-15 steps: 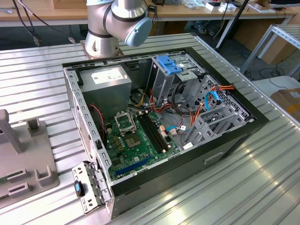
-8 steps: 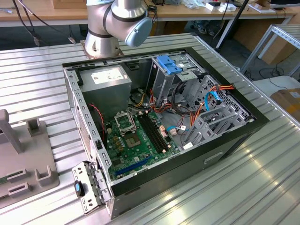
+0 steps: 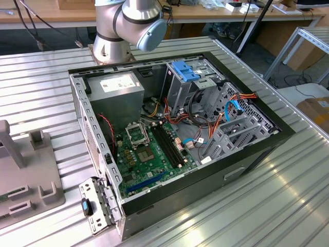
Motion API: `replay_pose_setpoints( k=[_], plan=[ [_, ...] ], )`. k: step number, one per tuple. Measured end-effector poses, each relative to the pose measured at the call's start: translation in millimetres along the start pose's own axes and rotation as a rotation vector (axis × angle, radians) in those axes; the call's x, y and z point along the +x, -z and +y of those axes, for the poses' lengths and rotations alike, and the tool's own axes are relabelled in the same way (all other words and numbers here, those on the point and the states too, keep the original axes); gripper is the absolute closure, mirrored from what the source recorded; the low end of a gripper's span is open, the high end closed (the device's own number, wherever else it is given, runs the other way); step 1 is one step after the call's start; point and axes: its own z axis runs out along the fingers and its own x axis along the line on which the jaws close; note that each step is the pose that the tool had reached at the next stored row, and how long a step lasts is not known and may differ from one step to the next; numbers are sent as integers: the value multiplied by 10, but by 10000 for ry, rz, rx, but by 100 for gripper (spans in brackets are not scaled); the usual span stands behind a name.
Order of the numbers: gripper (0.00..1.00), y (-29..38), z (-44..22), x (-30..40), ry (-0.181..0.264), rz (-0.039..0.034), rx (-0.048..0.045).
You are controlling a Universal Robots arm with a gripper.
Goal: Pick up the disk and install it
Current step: 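Pick up the disk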
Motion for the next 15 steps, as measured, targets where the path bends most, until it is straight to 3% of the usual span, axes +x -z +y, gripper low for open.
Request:
replay_pose_setpoints(
  k=[9,12,15],
  plan=[
    [89,-7,0,0,2553,112,-60],
    [89,-7,-1,0,3019,132,-70],
    [89,-7,-1,0,3022,133,-71]
  ],
)
